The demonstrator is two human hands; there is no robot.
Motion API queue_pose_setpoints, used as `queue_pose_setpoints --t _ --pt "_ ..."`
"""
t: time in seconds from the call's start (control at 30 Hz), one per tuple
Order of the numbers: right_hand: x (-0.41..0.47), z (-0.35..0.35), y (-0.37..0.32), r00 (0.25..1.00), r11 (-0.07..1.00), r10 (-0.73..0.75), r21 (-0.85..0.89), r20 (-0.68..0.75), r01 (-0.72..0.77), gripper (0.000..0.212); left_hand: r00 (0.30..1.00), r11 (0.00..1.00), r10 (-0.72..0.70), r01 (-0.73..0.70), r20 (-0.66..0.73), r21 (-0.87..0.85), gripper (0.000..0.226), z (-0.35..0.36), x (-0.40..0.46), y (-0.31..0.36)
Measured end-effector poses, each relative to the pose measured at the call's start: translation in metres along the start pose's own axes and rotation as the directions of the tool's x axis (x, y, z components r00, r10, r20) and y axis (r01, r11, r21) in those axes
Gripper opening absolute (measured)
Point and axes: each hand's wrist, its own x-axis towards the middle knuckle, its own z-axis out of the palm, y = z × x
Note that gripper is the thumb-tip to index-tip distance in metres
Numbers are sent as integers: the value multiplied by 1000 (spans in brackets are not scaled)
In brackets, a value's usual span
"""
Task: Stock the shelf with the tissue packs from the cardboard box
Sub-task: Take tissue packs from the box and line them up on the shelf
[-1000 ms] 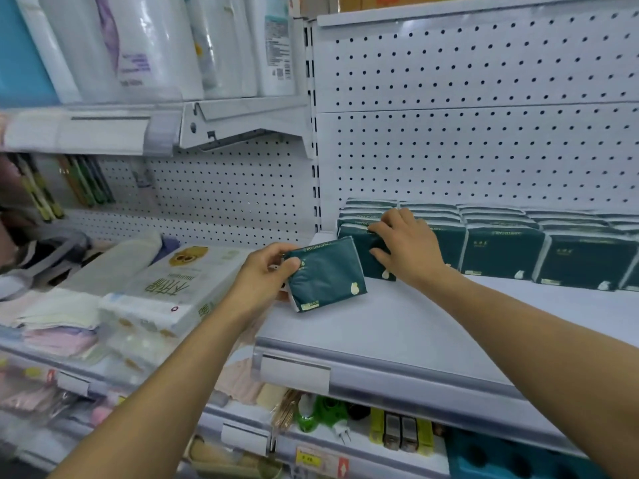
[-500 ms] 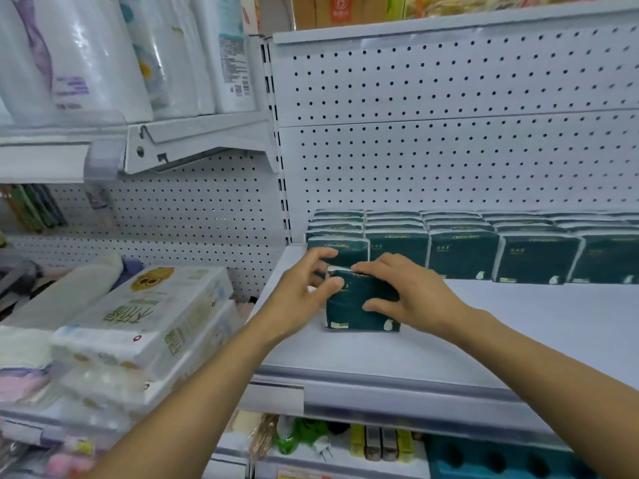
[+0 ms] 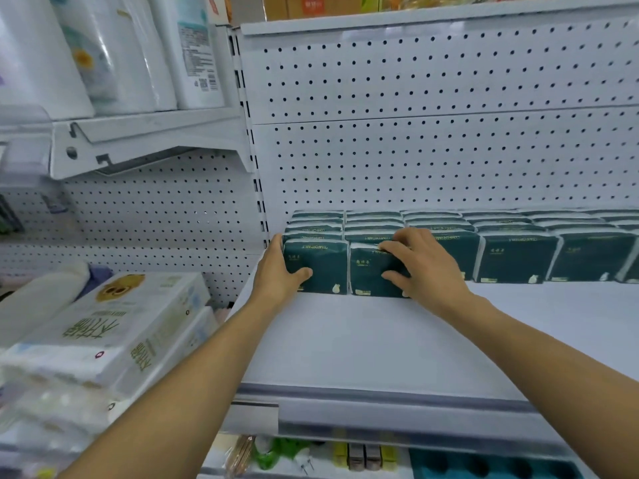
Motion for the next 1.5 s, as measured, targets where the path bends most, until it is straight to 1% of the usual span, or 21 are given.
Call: queue_pose_setpoints --t 0.07,0.2,0.33,0.43,0.63,0.77,0.8,0.87,0.93,0.97,1.03,1.1,1.17,1.23,1.33,1.4,1.5 --pt "5 4 1 1000 1000 -7 -17 -25 6 44 999 1000 16 -16 -30 8 54 2 1 0" --pt "12 11 1 999 999 -17 -44 -50 14 43 996 998 25 -21 -84 53 60 4 0 -2" --pt "15 14 -2 1000 999 -3 -38 -30 2 41 993 995 29 -17 -118 102 59 4 -3 -3" --pt "15 12 -5 1000 1000 18 -22 -6 -18 39 991 995 18 -5 -132 96 61 4 -5 -2" --pt "15 7 -9 997 998 63 -10 49 -62 39 992 992 -6 22 -124 125 65 6 -5 0" --pt "14 3 -13 996 992 74 -103 39 -69 42 998 990 -23 32 -66 137 64 1 -5 2" --pt "14 1 -15 996 988 84 -136 33 -78 45 998 987 -9 19 -61 161 66 -1 -7 3" --pt "10 -5 -23 994 979 109 -174 20 -104 50 996 960 48 -27 -69 277 72 -8 -17 6" --pt "0 -14 -35 993 979 114 -167 -28 -117 54 985 910 149 -101 -91 401 79 -16 -39 10" --pt "-7 -19 -43 993 981 103 -157 -65 -112 55 970 877 224 -156 -99 454 79 -21 -53 11" --pt "-24 -30 -63 987 988 81 -119 -137 -98 55 915 787 390 -277 -98 552 75 -32 -85 11" --pt "-45 -41 -87 978 995 55 -70 -200 -71 53 860 710 501 -347 -94 612 71 -43 -117 8" --pt "-68 -51 -116 972 999 31 -28 -234 -38 53 851 692 519 -365 -78 623 70 -55 -151 1" --pt "-94 -57 -146 976 1000 22 3 -216 -22 54 853 679 519 -372 -56 633 70 -68 -187 -11" --pt "-137 -58 -193 990 1000 7 31 -139 -3 56 854 647 520 -393 -2 654 69 -88 -239 -37" --pt "-165 -52 -222 996 999 3 38 -90 1 51 864 636 503 -389 24 666 67 -101 -271 -58" --pt "-209 -37 -261 1000 999 -6 53 13 5 52 884 619 464 -371 59 693 66 -118 -318 -95"
